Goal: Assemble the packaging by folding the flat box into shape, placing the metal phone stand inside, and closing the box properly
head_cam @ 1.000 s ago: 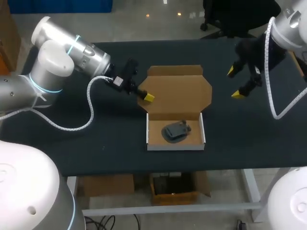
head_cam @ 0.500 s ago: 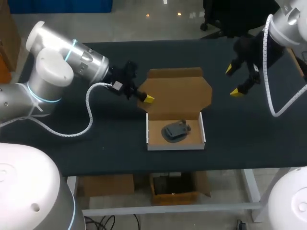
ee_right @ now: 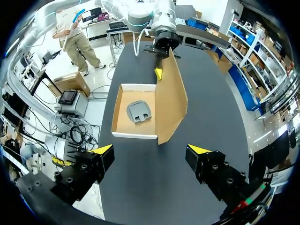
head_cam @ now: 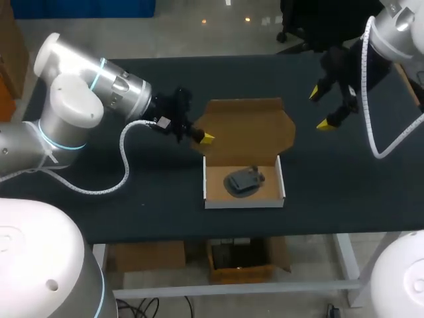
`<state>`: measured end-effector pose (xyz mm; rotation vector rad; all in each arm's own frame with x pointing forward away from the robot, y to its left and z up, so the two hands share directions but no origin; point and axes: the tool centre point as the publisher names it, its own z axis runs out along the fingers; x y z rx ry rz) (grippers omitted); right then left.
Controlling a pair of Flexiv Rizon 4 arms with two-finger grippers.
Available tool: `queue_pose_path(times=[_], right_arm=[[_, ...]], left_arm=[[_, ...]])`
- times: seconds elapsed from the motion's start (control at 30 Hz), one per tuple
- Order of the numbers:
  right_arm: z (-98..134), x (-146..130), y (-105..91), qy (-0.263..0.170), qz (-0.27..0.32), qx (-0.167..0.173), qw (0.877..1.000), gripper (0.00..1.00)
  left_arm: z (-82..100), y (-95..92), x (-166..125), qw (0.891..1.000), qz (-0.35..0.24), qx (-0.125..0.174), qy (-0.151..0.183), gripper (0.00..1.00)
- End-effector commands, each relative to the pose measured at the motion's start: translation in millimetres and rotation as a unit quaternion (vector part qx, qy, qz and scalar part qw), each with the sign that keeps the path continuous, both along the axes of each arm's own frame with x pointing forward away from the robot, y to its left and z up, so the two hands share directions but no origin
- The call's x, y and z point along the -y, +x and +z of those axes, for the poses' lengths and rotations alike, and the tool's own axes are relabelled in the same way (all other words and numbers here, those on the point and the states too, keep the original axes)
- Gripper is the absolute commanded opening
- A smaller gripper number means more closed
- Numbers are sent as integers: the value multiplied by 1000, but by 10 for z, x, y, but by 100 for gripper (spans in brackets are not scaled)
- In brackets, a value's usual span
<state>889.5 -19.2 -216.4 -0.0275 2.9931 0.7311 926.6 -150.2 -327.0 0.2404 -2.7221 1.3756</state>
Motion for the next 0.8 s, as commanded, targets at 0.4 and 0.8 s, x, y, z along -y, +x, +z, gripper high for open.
queue_pose_path(times=[0.4,0.8], right_arm=[[58,-52,72,-2,11,-5,1000,100],[120,-122,103,-3,19,-4,1000,100]], left_arm=[[-2,-98,-5,999,4,33,6,0],[-16,-141,10,998,-2,59,16,0]])
